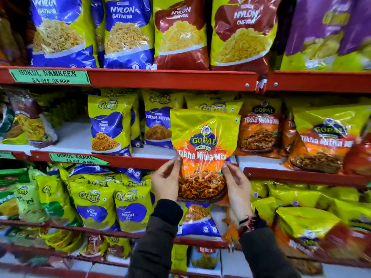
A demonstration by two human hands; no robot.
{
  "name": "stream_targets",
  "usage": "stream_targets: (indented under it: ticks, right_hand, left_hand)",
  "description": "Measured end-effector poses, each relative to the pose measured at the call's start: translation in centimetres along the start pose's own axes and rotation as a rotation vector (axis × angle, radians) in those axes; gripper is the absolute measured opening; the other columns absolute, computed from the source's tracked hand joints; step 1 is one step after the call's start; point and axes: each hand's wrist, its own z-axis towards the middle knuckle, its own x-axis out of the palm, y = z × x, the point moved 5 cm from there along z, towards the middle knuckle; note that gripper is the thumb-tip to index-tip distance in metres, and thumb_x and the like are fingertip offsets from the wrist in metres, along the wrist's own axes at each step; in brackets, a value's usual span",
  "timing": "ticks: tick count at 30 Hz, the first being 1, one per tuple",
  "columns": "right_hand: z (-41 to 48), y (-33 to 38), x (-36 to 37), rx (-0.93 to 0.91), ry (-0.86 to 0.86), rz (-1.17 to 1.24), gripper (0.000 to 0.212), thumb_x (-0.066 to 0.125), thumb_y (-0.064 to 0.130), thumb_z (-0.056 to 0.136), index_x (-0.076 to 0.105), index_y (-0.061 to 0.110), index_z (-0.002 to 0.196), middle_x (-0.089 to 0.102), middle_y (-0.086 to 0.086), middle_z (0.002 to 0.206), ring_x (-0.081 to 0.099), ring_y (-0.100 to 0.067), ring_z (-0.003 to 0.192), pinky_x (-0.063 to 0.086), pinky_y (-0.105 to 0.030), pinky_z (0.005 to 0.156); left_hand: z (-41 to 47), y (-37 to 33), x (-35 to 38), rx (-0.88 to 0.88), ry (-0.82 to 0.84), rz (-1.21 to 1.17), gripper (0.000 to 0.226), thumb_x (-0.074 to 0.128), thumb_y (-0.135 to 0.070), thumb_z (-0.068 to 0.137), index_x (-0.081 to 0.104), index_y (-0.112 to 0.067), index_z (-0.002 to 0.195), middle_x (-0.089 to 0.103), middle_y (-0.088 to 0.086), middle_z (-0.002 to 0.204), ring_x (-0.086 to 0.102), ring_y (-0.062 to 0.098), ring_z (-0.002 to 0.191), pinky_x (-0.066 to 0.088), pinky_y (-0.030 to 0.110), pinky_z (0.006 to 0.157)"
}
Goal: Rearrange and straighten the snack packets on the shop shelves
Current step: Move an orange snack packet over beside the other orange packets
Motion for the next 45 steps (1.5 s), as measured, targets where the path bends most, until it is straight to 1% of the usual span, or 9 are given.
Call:
stream_targets:
  ticks: [6, 12, 20, 25, 29, 34, 37, 41, 45]
  right_hand:
    - [-2.4, 0.4, -5.5, -0.01, -0.19, 0.056, 0.01, 0.074, 0.022, 0.084, 0.078, 0.025, 0.093, 0.078, 0.002, 0.092, 0.072, -0.013, 0.097, 0.054, -0.035, 0.096]
    - [-3.1, 0.4, -8.6, 0.117, -0.214, 0.213, 0.008, 0.075, 0.016, 0.082, 0.08, 0.022, 0.082, 0.079, -0.003, 0.098, 0.071, -0.018, 0.105, 0.049, -0.039, 0.106]
    - [-3.1, 1.5, -10.5, 0.165, -0.222, 0.35, 0.009, 0.073, 0.011, 0.083, 0.075, 0.013, 0.092, 0.079, 0.003, 0.086, 0.069, -0.023, 0.107, 0.053, -0.028, 0.09]
    - [-2.7, 1.7, -11.6, 0.145, -0.213, 0.353, 0.017, 0.073, 0.014, 0.083, 0.077, 0.011, 0.1, 0.077, -0.006, 0.106, 0.069, -0.019, 0.113, 0.047, -0.039, 0.109]
    - [-1.5, 2.8, -12.9, 0.057, -0.23, 0.21, 0.01, 0.071, 0.016, 0.086, 0.077, 0.021, 0.093, 0.077, -0.002, 0.1, 0.071, -0.012, 0.102, 0.051, -0.03, 0.1]
    - [1.8, 4.3, -15.1, -0.097, -0.291, 0.048, 0.019, 0.07, 0.011, 0.086, 0.074, 0.004, 0.104, 0.074, -0.007, 0.093, 0.068, 0.005, 0.077, 0.053, -0.009, 0.074]
    - [4.8, 5.1, -16.1, -0.106, -0.33, -0.007, 0.018, 0.072, 0.013, 0.085, 0.076, 0.007, 0.101, 0.074, -0.004, 0.09, 0.068, -0.001, 0.079, 0.053, -0.02, 0.08]
    - [9.6, 6.3, -17.2, -0.146, -0.391, -0.13, 0.011, 0.076, 0.027, 0.079, 0.077, 0.033, 0.07, 0.076, 0.001, 0.081, 0.07, -0.015, 0.083, 0.055, -0.036, 0.086]
    - [14.6, 6.3, -18.4, -0.165, -0.466, -0.209, 0.008, 0.075, 0.034, 0.076, 0.08, 0.029, 0.079, 0.076, -0.002, 0.079, 0.069, -0.019, 0.077, 0.059, -0.052, 0.089]
  left_hand:
    - [-5.2, 1.4, 0.9, 0.031, -0.099, -0.016, 0.005, 0.068, -0.02, 0.086, 0.07, -0.021, 0.081, 0.07, -0.002, 0.082, 0.061, 0.007, 0.079, 0.048, 0.008, 0.07]
    - [-7.8, 1.4, 1.9, -0.008, -0.077, -0.071, 0.016, 0.061, -0.02, 0.091, 0.065, -0.026, 0.077, 0.066, -0.005, 0.081, 0.058, 0.004, 0.074, 0.048, 0.007, 0.064]
    - [-9.3, 0.8, 3.6, -0.03, -0.052, -0.099, 0.015, 0.06, -0.02, 0.091, 0.069, -0.009, 0.096, 0.067, 0.004, 0.093, 0.059, 0.009, 0.083, 0.048, 0.013, 0.073]
    - [-9.8, 0.6, 4.9, -0.022, -0.027, -0.098, 0.014, 0.061, -0.02, 0.091, 0.069, -0.01, 0.097, 0.069, 0.004, 0.093, 0.061, 0.009, 0.084, 0.049, 0.015, 0.074]
    - [-9.5, 1.3, 6.6, -0.055, 0.015, -0.082, 0.012, 0.061, -0.021, 0.091, 0.068, -0.013, 0.096, 0.067, -0.001, 0.087, 0.059, 0.005, 0.078, 0.048, 0.01, 0.066]
    - [-8.0, 1.8, 10.6, -0.064, 0.08, -0.039, 0.02, 0.062, -0.022, 0.091, 0.069, -0.006, 0.101, 0.068, 0.005, 0.097, 0.062, 0.011, 0.086, 0.051, 0.024, 0.083]
    - [-6.9, 1.9, 14.2, -0.044, 0.108, -0.022, 0.014, 0.062, -0.02, 0.09, 0.069, -0.01, 0.096, 0.068, 0.004, 0.096, 0.061, 0.012, 0.088, 0.048, 0.024, 0.085]
    - [-4.6, 2.7, 19.0, -0.048, 0.145, 0.028, 0.01, 0.063, -0.024, 0.09, 0.07, -0.016, 0.089, 0.072, 0.006, 0.097, 0.065, 0.018, 0.092, 0.051, 0.032, 0.09]
    - [-2.4, 3.4, 23.5, 0.006, 0.167, 0.055, 0.017, 0.061, -0.019, 0.09, 0.072, -0.007, 0.096, 0.073, 0.008, 0.103, 0.066, 0.02, 0.098, 0.05, 0.03, 0.089]
